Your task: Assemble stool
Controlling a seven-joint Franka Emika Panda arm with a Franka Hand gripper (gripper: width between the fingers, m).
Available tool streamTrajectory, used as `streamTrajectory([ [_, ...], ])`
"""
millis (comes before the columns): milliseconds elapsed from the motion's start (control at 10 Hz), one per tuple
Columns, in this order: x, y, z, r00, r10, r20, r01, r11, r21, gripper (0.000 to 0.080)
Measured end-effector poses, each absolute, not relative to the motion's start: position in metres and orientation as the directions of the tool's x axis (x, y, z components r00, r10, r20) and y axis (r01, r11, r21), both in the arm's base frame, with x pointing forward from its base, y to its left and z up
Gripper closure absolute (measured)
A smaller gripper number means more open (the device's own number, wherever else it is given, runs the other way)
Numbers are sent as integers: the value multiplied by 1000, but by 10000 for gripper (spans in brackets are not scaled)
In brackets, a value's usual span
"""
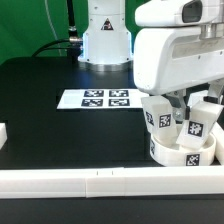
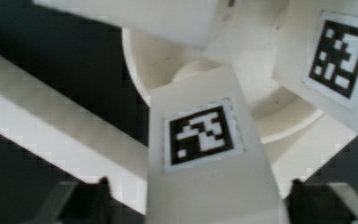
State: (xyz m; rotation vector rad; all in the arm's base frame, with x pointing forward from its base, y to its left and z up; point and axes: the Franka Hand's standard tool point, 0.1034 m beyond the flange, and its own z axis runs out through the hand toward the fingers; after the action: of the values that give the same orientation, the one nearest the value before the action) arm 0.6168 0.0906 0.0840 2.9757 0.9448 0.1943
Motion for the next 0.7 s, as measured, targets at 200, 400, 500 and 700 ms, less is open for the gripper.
streamTrajectory([
  [200,617,89,84,824,555,115,554,-831,49,462],
  [400,617,89,84,884,453,120,452,-891,34,462],
  [500,617,89,84,918,377,122,377,-926,24,462],
  [700,616,90,83,978,166,130,167,-986,-2,462],
])
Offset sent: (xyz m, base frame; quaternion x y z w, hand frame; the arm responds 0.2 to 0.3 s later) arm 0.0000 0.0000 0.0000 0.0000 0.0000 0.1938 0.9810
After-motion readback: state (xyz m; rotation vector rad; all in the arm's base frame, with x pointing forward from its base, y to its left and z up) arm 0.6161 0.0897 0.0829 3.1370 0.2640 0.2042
